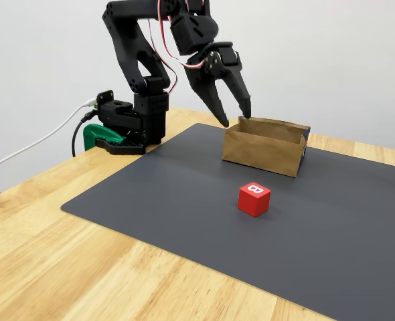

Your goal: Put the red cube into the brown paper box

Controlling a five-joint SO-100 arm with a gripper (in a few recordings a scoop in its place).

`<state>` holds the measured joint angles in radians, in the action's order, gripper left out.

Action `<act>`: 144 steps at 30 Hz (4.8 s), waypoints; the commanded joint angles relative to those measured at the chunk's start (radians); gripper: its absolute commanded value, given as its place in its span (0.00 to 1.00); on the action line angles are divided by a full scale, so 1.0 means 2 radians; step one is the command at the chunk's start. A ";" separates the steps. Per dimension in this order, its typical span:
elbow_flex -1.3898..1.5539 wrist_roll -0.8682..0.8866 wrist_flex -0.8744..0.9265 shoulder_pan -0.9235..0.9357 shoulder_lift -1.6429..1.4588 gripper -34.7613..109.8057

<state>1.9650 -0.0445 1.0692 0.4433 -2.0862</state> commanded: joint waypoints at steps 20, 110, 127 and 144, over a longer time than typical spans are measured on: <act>-0.250 0.037 0.069 0.028 0.326 0.48; 0.152 -0.067 -0.232 -0.306 -0.029 0.24; 0.146 -0.067 -0.235 -0.303 0.012 0.39; 0.162 -0.053 -0.180 -0.257 -0.190 0.27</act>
<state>2.2918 -0.1442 0.6473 -0.0813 -2.2979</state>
